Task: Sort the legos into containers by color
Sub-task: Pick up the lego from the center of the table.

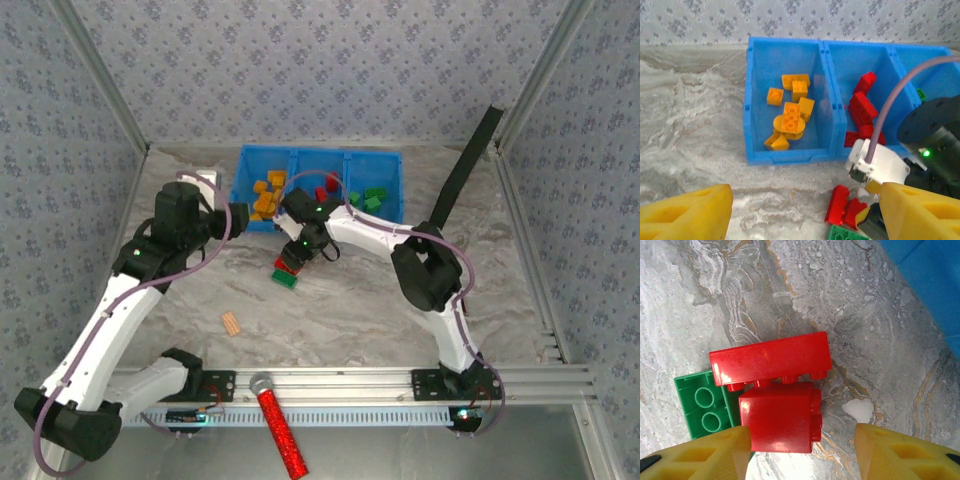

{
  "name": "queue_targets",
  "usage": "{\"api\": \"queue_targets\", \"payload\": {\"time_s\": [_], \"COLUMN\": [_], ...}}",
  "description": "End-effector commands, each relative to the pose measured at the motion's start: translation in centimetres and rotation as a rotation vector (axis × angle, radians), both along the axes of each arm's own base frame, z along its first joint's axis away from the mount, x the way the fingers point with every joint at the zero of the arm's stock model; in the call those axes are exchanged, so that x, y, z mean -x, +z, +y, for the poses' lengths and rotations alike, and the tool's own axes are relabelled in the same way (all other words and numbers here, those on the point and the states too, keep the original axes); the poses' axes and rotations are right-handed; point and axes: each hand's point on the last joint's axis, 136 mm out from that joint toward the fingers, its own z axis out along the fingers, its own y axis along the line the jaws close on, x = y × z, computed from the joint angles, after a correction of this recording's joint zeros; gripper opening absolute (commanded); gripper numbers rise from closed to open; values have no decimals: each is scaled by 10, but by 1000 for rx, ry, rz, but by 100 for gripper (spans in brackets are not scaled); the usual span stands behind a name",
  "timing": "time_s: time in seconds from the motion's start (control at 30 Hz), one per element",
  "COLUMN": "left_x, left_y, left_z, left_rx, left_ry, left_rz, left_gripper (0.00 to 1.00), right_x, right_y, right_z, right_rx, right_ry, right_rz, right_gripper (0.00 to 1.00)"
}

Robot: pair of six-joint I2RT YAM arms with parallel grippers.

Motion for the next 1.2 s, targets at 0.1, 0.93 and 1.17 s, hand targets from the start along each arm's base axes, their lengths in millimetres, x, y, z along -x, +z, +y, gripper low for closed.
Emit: {"api": "queue_targets", "payload": {"time_s": [0.1,0.93,1.17], "left_x": [7,16,20], "left_y": [-3,-8,-6], "left_z": [13,21,24], "left_rx": [9,35,36], "left_ry": [39,61,65], "left_rz": [12,18,12], "left_gripper": [78,79,79], "right_x": [0,36,34], "right_y": [-11,-25,-36], "right_z": [5,23,18], "right_rx": [22,-19,16], "right_ry": [-13,21,2], "right_rz": [24,135,133], "right_gripper": [59,62,56]}}
